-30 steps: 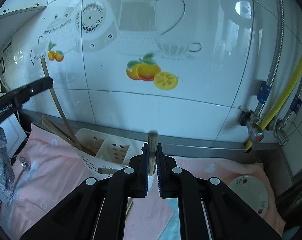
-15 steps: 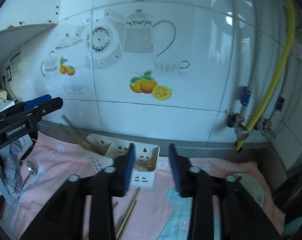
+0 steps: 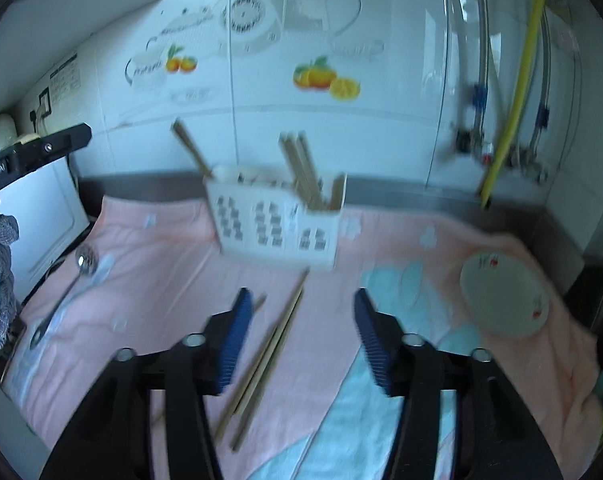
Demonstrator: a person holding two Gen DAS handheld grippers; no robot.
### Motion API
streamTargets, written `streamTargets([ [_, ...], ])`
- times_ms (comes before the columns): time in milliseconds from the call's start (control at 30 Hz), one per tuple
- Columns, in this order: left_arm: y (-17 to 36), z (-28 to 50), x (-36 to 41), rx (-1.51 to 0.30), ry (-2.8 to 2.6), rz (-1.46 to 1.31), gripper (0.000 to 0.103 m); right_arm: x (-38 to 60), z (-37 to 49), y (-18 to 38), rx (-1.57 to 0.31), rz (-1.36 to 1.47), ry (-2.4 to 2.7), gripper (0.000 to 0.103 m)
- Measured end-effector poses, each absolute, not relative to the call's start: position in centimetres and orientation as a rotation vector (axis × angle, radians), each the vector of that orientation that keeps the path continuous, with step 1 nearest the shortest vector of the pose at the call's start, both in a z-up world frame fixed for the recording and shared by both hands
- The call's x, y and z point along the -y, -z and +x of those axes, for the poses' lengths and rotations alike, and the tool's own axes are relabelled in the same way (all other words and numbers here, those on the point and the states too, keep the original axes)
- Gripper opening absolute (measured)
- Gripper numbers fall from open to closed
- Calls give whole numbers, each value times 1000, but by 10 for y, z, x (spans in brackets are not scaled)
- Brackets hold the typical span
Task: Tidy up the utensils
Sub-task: 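Open both tools and pull them back over the towel, then lower the right tool onto a chopstick on the towel and close on it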
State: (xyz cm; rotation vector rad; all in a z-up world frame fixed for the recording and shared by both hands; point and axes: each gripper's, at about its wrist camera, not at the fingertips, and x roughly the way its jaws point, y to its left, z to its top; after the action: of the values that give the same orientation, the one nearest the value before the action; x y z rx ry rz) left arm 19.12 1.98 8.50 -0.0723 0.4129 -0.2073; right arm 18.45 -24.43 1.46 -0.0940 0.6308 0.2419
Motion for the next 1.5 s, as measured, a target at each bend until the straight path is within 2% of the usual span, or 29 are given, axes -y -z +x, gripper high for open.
streamTargets([
  [67, -72, 180, -25, -436, 206, -89, 88, 242, 172, 2, -645, -101, -234, 71],
  [167, -54, 164, -32, -459, 218, -114, 92, 238, 156, 21, -660, -106, -236, 81],
  [300, -29, 147, -38, -496, 215, -131, 94, 231, 139, 43, -678, -117, -233, 87],
  [733, 21, 118, -59, -566, 151, -142, 96, 211, 129, 97, -763, -116, -226, 88],
  [800, 25, 116, -60, -572, 144, -134, 96, 208, 133, 104, -785, -114, -226, 78],
  [867, 28, 114, -62, -578, 144, -135, 96, 206, 136, 108, -798, -107, -221, 75],
  [1200, 45, 109, -72, -615, 124, -171, 96, 202, 149, 117, -851, -64, -209, 39],
  [1500, 57, 104, -70, -642, 129, -179, 96, 197, 158, 128, -891, -35, -193, 23],
])
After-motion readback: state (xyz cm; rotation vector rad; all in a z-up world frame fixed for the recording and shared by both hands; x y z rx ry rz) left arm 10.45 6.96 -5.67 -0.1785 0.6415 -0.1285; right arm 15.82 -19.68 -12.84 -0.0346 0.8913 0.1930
